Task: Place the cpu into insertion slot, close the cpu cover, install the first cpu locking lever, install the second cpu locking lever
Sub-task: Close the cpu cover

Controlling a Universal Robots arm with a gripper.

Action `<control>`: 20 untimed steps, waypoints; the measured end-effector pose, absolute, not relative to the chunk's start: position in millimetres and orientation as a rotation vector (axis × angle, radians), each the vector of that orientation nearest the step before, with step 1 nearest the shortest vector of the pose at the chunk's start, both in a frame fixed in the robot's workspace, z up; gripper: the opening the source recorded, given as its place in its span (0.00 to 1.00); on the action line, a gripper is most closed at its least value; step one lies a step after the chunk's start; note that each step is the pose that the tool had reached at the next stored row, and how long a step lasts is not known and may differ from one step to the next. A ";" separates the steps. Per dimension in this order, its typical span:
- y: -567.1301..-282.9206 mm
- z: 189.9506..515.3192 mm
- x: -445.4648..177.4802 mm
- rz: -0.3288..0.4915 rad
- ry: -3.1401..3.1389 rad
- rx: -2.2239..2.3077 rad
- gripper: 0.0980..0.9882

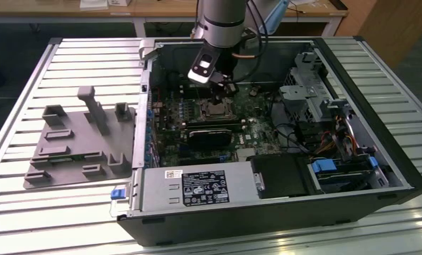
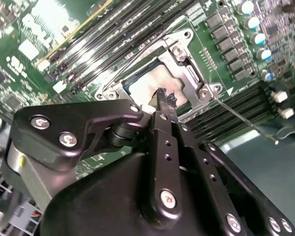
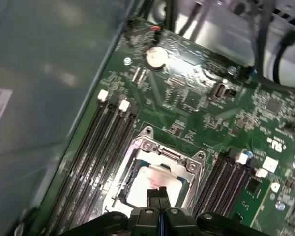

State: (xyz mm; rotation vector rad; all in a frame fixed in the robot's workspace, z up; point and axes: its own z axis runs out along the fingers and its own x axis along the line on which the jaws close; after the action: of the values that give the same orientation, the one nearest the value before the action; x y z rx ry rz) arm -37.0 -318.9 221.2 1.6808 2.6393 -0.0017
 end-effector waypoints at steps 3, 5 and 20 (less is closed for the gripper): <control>-318.9 221.1 -37.0 -0.001 2.684 1.608 0.00; -318.9 221.1 -37.0 -0.001 2.714 1.557 0.00; -318.9 219.9 -37.0 0.002 2.900 1.174 0.00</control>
State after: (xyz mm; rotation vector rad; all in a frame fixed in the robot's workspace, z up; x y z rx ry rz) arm -37.0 -318.9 219.9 1.1744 2.9003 0.0020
